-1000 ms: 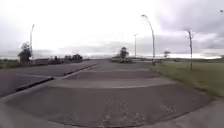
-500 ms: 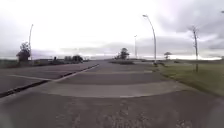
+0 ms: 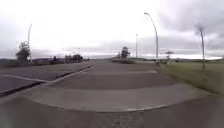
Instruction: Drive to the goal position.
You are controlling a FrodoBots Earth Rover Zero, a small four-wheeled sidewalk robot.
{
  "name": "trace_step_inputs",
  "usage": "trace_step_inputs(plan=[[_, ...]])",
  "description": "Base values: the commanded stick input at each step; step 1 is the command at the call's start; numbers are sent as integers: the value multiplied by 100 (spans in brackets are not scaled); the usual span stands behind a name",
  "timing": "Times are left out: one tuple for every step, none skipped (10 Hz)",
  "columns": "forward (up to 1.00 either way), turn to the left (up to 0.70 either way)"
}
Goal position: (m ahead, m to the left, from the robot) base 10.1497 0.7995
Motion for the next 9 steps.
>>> trace_step_inputs(plan=[[100, 0], [100, 0], [100, 0], [100, 0], [100, 0], [100, 0], [100, 0], [100, 0], [100, 0]])
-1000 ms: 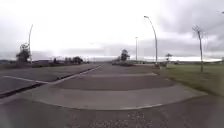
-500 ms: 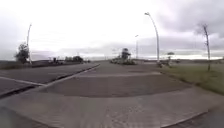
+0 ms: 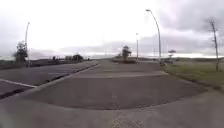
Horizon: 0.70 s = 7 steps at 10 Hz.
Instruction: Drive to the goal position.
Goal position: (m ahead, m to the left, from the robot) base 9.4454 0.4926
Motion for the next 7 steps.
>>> trace_step_inputs(plan=[[100, 0], [100, 0], [100, 0], [100, 0], [100, 0], [100, 0], [100, 0]])
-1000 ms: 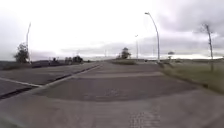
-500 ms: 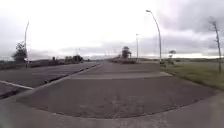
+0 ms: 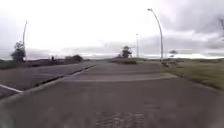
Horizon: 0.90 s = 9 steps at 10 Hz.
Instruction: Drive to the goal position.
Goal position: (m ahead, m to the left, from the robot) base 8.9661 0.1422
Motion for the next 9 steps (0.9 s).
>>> trace_step_inputs(plan=[[100, 0], [100, 0], [100, 0], [100, 0], [100, 0], [100, 0], [100, 0], [100, 0], [100, 0]])
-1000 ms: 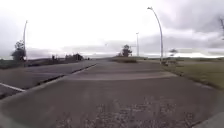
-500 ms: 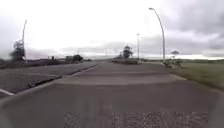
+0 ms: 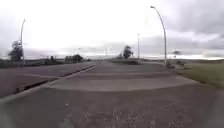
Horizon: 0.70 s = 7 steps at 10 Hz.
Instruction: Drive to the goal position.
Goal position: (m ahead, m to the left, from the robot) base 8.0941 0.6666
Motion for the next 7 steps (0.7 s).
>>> trace_step_inputs(plan=[[100, 0], [100, 0], [100, 0], [100, 0], [100, 0], [100, 0], [100, 0]])
